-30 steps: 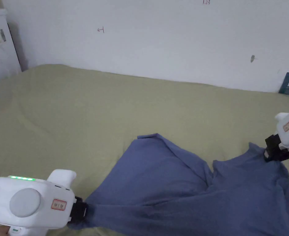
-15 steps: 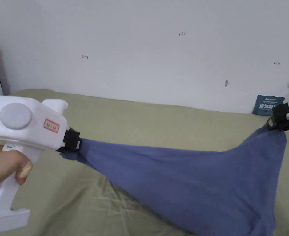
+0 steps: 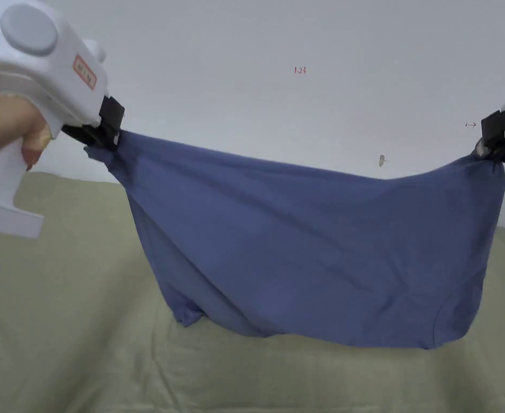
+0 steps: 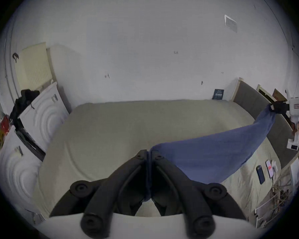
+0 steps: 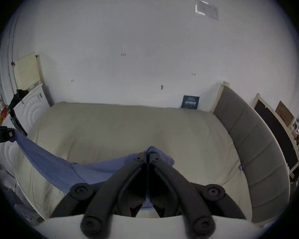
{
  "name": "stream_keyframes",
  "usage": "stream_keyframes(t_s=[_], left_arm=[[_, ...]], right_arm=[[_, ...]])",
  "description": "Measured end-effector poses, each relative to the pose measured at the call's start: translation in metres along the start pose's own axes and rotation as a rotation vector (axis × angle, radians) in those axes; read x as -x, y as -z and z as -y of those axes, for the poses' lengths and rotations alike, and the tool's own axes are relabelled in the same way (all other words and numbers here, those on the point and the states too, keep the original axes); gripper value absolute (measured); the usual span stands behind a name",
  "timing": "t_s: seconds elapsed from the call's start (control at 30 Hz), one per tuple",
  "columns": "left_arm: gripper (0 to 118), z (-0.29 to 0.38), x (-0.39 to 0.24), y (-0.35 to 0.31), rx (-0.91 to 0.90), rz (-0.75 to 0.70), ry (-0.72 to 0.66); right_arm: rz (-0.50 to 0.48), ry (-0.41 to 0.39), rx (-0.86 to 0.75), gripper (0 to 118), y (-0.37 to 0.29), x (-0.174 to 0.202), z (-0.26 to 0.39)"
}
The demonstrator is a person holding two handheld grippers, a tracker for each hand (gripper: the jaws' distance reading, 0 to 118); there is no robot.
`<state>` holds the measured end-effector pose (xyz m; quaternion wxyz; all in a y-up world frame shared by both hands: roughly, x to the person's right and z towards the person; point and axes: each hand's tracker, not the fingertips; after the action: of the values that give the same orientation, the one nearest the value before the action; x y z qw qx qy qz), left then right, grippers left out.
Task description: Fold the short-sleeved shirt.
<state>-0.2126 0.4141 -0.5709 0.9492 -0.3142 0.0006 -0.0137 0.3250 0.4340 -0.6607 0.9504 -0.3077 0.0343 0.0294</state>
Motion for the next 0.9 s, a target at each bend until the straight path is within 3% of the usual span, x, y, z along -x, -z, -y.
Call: stream_keyframes(t_s=[0.3, 0.43, 0.57, 0.77, 0.9], left_arm=[[5, -0.085, 0.014, 0.033, -0.138, -0.078, -0.042], [5, -0.090, 0.000, 0.026, -0.192, -0.098, -0.042], [5, -0.095, 0.001, 0.037, -0.180, -0.103, -0.019], [5, -0.068, 0.016, 0.075, -0.110, -0.060, -0.008], [5, -0.004, 0.021, 0.079, -0.042, -0.004, 0.007]], right_arm=[[0.058, -0.001, -0.159, 2, 0.018, 0.013, -0.072], [0.055, 0.057, -0.212, 2, 0.025, 0.012, -0.096], [0.047, 0.054, -0.213, 2, 0.043, 0.006, -0.106], [0.023, 0.037, -0.097, 2, 0.061, 0.008, -0.049], [0.027, -0.028, -0.023, 2, 0.036, 0.019, 0.039]])
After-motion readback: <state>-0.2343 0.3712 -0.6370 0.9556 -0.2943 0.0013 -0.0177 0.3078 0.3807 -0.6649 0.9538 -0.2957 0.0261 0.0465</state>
